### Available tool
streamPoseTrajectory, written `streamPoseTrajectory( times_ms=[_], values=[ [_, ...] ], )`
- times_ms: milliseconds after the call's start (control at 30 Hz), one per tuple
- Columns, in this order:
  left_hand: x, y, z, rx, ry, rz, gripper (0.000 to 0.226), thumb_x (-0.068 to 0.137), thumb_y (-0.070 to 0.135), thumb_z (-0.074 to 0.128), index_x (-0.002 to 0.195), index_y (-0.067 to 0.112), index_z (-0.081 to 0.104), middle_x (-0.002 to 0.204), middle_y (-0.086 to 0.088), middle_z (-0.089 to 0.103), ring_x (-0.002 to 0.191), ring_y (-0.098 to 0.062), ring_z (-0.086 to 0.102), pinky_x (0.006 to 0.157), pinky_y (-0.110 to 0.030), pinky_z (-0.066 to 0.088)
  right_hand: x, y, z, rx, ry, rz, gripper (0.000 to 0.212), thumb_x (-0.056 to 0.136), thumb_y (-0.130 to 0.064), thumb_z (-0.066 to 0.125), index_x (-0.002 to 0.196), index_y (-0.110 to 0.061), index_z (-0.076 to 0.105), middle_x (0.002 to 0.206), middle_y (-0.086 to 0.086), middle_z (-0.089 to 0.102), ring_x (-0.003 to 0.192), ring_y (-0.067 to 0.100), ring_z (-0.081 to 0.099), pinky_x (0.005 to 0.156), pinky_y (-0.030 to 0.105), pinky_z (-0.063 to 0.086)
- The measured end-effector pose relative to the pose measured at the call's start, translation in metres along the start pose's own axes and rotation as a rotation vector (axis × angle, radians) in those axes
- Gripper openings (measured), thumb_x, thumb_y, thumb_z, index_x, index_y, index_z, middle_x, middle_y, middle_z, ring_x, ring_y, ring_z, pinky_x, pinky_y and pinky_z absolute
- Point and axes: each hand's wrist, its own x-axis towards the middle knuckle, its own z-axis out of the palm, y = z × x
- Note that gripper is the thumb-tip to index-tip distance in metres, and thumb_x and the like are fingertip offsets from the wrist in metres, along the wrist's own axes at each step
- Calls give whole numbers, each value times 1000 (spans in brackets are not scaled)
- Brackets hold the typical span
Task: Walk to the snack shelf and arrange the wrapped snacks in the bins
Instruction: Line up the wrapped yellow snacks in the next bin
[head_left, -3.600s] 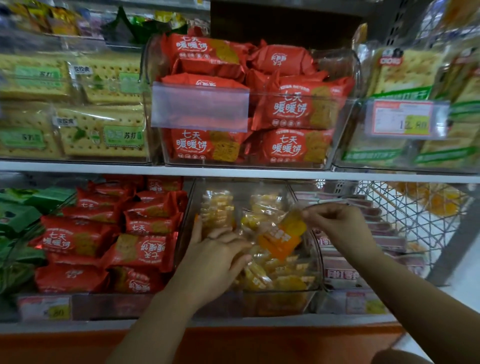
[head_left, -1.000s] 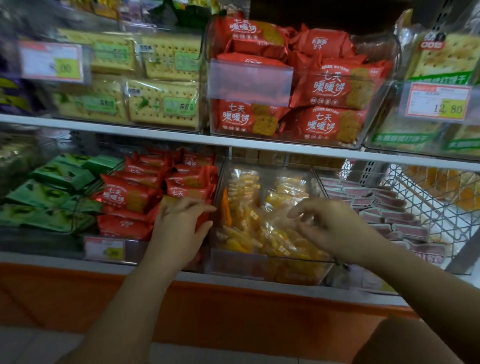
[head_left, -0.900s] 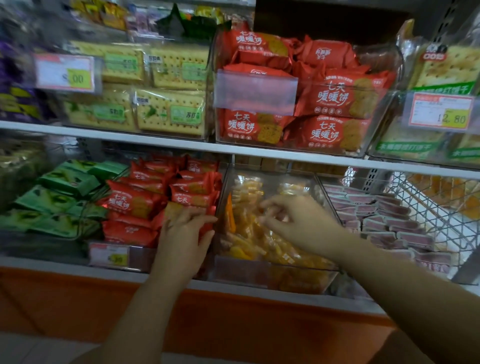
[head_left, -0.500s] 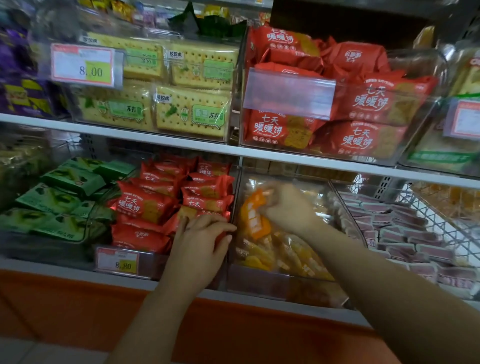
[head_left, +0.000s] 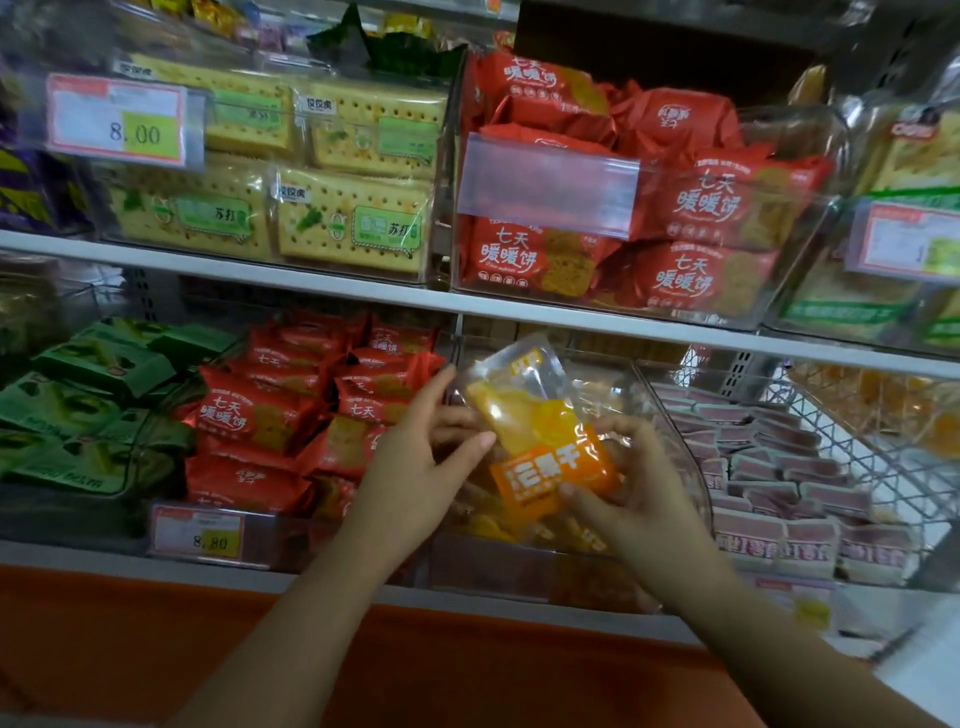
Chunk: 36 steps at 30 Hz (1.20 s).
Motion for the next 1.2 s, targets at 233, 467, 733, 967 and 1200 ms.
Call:
streamPoseTrajectory(
  times_ms=[233, 467, 733, 967, 1200],
  values=[
    [-1, -3, -21, -44, -60, 125, 37, 85, 8, 65, 99, 40, 53, 88, 12, 62, 84, -9, 67, 73, -19, 51, 15, -7, 9, -305, -50, -180, 71, 73, -14, 76, 120, -50, 36, 95, -6, 59, 85, 6, 60, 76, 20, 52],
    [-7, 0, -30, 69, -116, 164, 31, 84, 10, 67, 96, 35, 54, 87, 6, 63, 81, 0, 66, 74, -14, 50, 17, -12, 9, -458, -37, -359, 95, 75, -9, 74, 132, -58, 16, 99, -15, 55, 74, 5, 63, 68, 12, 49],
    [-5, -10, -27, 350, -133, 247, 27, 80, 17, 71, 92, 34, 54, 83, 16, 61, 88, -1, 55, 76, -14, 42, 19, -5, 9, -719, -140, -435, 61, 78, -16, 73, 116, -46, 35, 77, -20, 59, 70, -8, 58, 66, 14, 50],
    [-8, -25, -26, 742, -201, 314, 39, 79, 47, 66, 116, 37, 59, 109, 21, 46, 110, -3, 32, 99, -30, 29, 10, 35, 9, -1058, -118, -629, 36, 78, -26, 63, 113, -30, 54, 94, -8, 65, 90, 15, 55, 75, 31, 44],
    [-16, -22, -12, 863, -386, 276, 24, 93, 42, 49, 110, 42, 66, 142, 22, 39, 144, -13, 5, 116, -51, -5, -6, 57, 20, -1201, -209, -622, 31, 86, -37, 47, 115, -32, 59, 88, -15, 63, 82, 15, 52, 71, 32, 37]
  ],
)
